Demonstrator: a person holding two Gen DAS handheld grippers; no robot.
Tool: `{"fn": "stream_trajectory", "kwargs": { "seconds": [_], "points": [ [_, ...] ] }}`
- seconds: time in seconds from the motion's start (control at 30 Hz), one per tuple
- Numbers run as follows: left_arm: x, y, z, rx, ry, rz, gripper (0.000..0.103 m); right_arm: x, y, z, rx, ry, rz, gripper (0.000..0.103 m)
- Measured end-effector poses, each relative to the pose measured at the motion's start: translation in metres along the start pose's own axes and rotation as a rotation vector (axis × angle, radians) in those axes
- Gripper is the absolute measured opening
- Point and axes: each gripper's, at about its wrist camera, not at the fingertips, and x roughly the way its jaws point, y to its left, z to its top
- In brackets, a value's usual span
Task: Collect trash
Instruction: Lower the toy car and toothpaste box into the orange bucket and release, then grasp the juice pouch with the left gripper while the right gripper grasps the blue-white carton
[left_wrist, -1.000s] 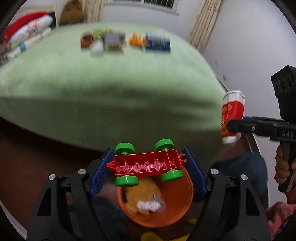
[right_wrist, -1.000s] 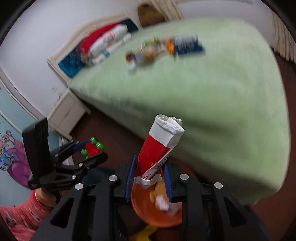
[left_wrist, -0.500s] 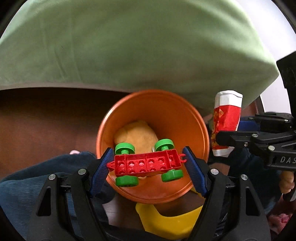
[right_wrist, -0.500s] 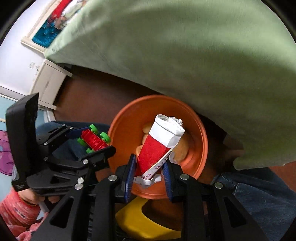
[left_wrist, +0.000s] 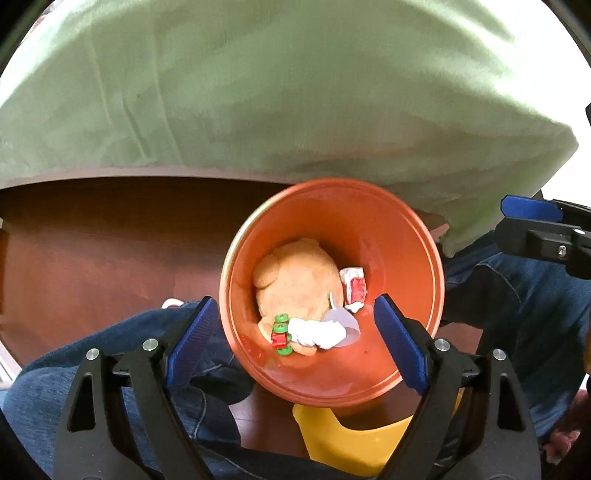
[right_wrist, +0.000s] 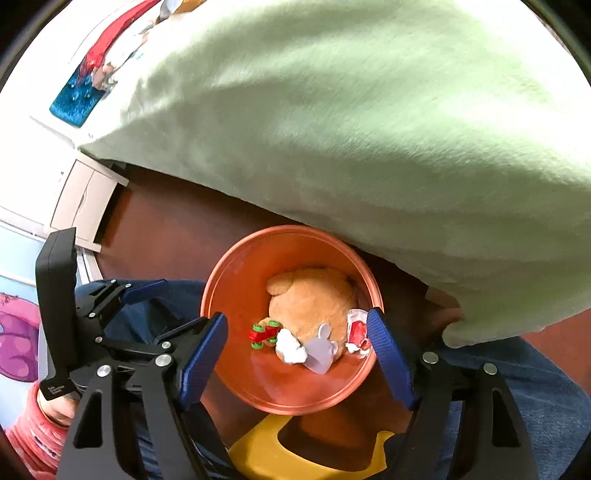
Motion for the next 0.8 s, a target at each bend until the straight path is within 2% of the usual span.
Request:
{"fn": "stream_trajectory", "kwargs": {
  "seconds": [0.57,0.8],
  "points": [
    [-0.015,0.000,0.006,-0.013,-0.059,0.004,0.084,-0.018,0.005,0.000,0.005,-0.056,0.019,0.076],
    [-0.035,0.004,0.015,-0.031,-0.115,-0.006,0.084,-0.025,0.006,0.000,0.002,-0.083,0.021,0.076]
  ]
}}
